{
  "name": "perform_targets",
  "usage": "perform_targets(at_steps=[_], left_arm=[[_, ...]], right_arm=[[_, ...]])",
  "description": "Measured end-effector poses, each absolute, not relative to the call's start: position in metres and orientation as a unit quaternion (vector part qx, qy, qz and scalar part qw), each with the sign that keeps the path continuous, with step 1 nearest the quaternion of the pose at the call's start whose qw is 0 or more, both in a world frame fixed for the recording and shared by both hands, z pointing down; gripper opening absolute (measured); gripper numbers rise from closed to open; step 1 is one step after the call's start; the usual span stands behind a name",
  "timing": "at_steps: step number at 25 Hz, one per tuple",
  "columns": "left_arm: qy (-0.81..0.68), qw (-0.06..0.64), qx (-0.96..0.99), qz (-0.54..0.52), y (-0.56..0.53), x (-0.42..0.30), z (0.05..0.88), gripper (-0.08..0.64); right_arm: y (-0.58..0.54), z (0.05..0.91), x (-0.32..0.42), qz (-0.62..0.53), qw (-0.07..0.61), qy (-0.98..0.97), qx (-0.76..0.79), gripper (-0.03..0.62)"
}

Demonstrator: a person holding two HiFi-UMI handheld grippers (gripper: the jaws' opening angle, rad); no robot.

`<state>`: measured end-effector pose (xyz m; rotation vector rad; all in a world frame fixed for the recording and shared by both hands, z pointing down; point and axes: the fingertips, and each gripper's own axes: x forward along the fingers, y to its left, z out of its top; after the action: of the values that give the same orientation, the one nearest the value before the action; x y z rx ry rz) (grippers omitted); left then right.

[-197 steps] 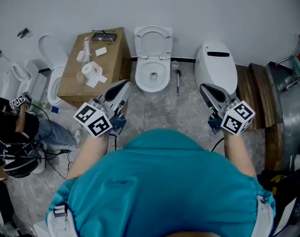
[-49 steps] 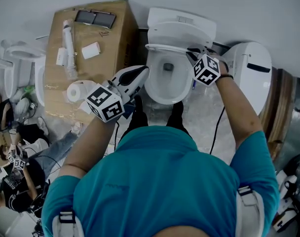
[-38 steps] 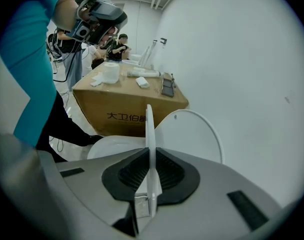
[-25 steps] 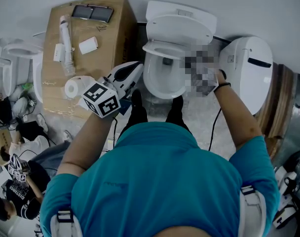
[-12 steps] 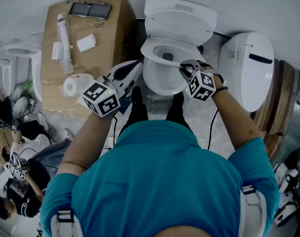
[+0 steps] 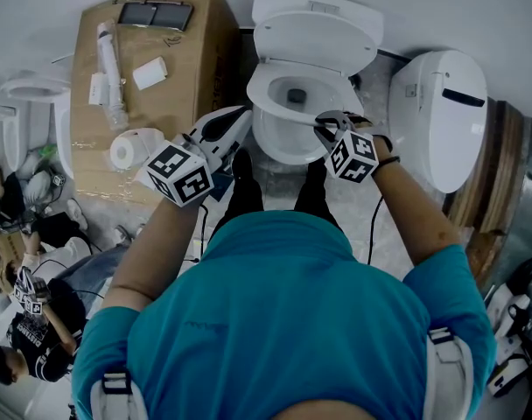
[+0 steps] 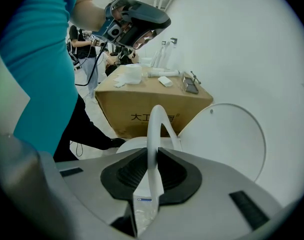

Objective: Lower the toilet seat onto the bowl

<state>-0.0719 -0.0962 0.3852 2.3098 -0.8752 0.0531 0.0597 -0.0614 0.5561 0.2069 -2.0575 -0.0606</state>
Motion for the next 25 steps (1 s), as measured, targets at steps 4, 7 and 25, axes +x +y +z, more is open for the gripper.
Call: perform_targets(at_steps=[4, 7, 25], left_arm=[[-0.333, 0.333, 0.882, 0.023, -0.093, -0.07, 0.39, 0.003], [-0.333, 0.336, 0.881, 0.026, -0.091, -0.071, 0.395, 0.003], [-0.335, 0.352, 0.872, 0.057, -0.072, -0.068, 0.435, 0.003]], right_arm=[[-0.052, 0.562, 0.059, -0.018, 0.512, -0.855, 0.08, 0.061], [-0.044, 0.568, 0.058, -0.013, 0.513, -0.855, 0.075, 0.064], [0.002, 0.603, 0.055, 0.015, 0.517, -0.854, 0.044, 0.083]])
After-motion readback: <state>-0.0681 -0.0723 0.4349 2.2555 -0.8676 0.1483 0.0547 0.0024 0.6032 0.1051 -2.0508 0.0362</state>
